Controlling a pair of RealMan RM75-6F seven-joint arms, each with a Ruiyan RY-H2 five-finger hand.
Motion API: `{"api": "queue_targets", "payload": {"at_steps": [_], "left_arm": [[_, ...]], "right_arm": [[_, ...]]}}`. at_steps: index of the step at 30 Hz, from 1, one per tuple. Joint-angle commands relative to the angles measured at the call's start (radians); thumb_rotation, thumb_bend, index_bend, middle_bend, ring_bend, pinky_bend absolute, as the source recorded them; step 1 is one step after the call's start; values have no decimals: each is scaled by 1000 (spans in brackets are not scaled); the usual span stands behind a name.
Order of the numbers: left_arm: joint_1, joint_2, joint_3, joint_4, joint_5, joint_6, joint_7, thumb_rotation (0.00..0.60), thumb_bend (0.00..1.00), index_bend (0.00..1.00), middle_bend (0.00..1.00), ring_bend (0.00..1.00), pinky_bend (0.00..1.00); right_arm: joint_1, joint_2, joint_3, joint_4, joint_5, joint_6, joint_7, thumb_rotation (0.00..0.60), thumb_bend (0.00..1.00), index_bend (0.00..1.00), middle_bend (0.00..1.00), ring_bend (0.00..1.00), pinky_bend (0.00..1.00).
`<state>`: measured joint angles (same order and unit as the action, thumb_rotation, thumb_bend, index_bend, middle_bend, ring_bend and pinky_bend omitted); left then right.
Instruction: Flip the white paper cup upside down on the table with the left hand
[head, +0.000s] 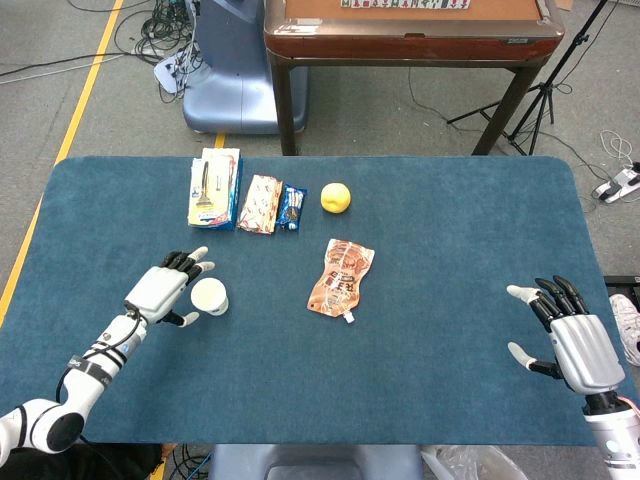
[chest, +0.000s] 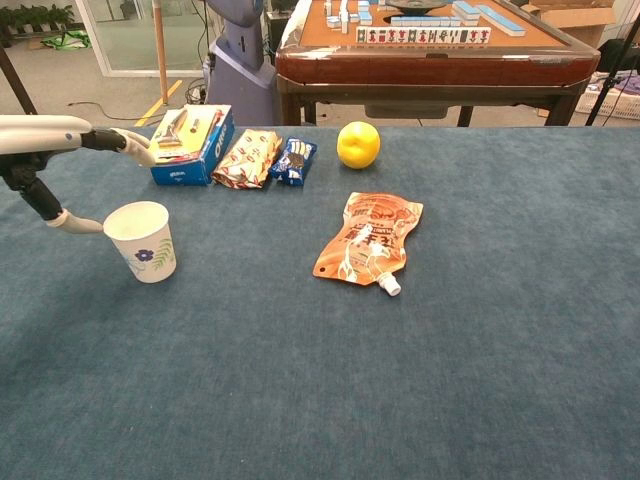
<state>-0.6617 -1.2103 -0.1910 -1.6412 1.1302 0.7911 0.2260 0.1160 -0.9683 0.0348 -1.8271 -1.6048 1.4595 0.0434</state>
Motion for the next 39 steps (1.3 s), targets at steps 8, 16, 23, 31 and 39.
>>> {"api": "queue_targets", "payload": {"at_steps": [8, 16, 23, 31, 39], "left_arm": [[-74, -47, 37, 44, -141, -44, 100, 600, 205, 138, 0, 0, 0], [-103, -57, 63, 41, -217, -35, 138, 600, 205, 141, 0, 0, 0], [-106, -97, 66, 86, -201, -16, 99, 600, 205, 242, 0, 0, 0], [-102, -134, 60, 138, -170, -9, 31, 600, 205, 327, 0, 0, 0], [-80, -130, 15, 130, -132, -51, -171, 600, 206, 342, 0, 0, 0]], "right_arm": [[-6, -5, -3, 25, 7, 5, 27, 600, 225, 231, 269, 103, 78], [-7, -11, -4, 39, 11, 1, 38, 600, 224, 231, 269, 103, 78], [-9, -11, -5, 43, 16, 2, 42, 600, 225, 231, 269, 103, 78], [-13, -10, -6, 46, 18, 5, 46, 600, 223, 231, 269, 103, 78], [-16, -8, -6, 48, 20, 8, 48, 600, 225, 231, 269, 103, 78]]}}
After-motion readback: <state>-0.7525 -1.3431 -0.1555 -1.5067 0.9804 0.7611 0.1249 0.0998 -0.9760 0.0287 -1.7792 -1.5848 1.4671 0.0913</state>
